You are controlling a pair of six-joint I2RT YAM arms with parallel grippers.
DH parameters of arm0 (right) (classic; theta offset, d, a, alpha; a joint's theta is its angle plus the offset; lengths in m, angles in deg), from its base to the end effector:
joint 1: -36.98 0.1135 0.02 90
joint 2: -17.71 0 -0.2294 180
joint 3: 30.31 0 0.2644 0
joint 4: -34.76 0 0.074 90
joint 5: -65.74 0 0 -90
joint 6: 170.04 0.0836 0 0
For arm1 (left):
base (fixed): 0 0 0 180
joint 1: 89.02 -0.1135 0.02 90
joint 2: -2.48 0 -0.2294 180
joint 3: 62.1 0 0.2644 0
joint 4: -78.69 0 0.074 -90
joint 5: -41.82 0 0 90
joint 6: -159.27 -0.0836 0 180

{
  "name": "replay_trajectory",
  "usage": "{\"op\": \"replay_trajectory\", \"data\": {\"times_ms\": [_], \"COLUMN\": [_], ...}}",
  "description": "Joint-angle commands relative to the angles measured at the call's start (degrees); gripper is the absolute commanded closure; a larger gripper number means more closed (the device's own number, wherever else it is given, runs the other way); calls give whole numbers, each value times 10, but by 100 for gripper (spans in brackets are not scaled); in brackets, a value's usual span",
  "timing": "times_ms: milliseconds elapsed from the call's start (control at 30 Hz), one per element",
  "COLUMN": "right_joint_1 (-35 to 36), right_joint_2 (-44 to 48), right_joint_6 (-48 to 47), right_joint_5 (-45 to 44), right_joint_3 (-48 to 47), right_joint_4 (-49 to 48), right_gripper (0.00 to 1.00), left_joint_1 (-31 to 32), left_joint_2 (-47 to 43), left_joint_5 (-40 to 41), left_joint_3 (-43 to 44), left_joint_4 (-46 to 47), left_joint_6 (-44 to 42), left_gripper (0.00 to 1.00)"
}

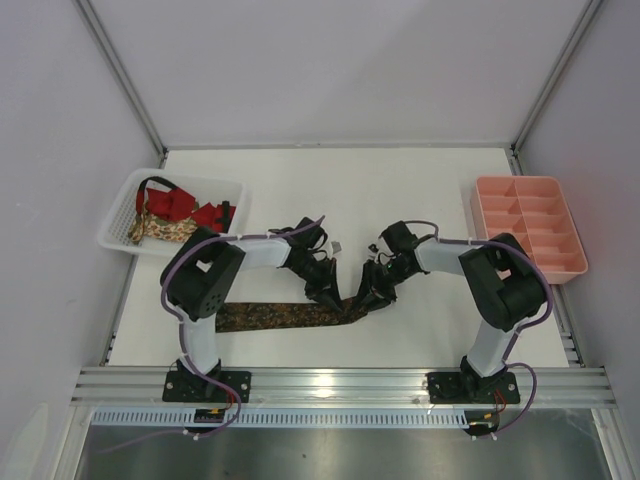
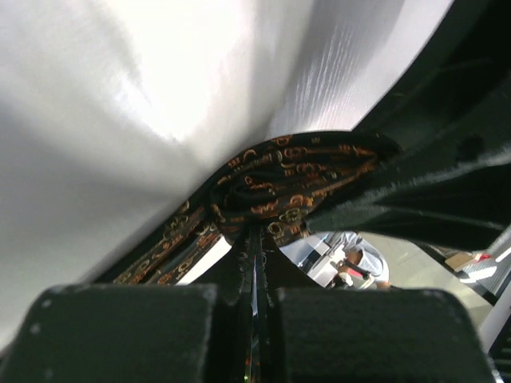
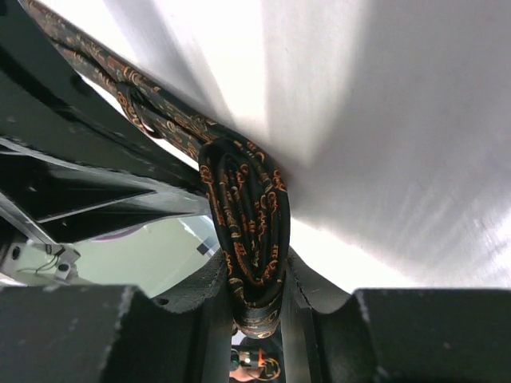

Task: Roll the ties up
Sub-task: Roll the tie

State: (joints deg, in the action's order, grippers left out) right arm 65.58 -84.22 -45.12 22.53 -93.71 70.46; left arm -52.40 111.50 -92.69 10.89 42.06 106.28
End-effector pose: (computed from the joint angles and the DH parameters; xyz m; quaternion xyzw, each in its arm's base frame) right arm 0.2429 0.2019 0.0469 0.0043 -0.9107 -0.4007 0.1000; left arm 0.2447 -0.2549 0.0473 -0.0540 -0.9151 0.3833 0.1127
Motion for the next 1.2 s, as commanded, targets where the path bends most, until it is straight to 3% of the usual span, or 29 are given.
{"op": "replay_trajectory", "data": {"times_ms": [0, 267, 567, 900, 1167], "right_joint_1": [-1, 11, 31, 59, 66], "right_joint_2": [30, 31, 34, 32, 35], "right_joint_6": [-4, -36, -40, -57, -51], "right_joint_5": [-26, -91, -130, -186, -185], "right_joint_3": [-32, -104, -140, -176, -181], "right_joint_4": [39, 154, 192, 230, 229], "right_gripper": [97, 100, 100, 100, 100], "left_joint_1": [20, 53, 62, 62, 59], "left_joint_2": [27, 95, 137, 70, 73], "left_joint_5": [-17, -36, -39, 5, 8], "left_joint_3": [40, 121, 197, 116, 113], "left_joint_4": [4, 13, -2, -26, -23], "left_joint_6": [-10, 10, 14, -26, -27], "left_gripper": [100, 99, 100, 99, 100]}}
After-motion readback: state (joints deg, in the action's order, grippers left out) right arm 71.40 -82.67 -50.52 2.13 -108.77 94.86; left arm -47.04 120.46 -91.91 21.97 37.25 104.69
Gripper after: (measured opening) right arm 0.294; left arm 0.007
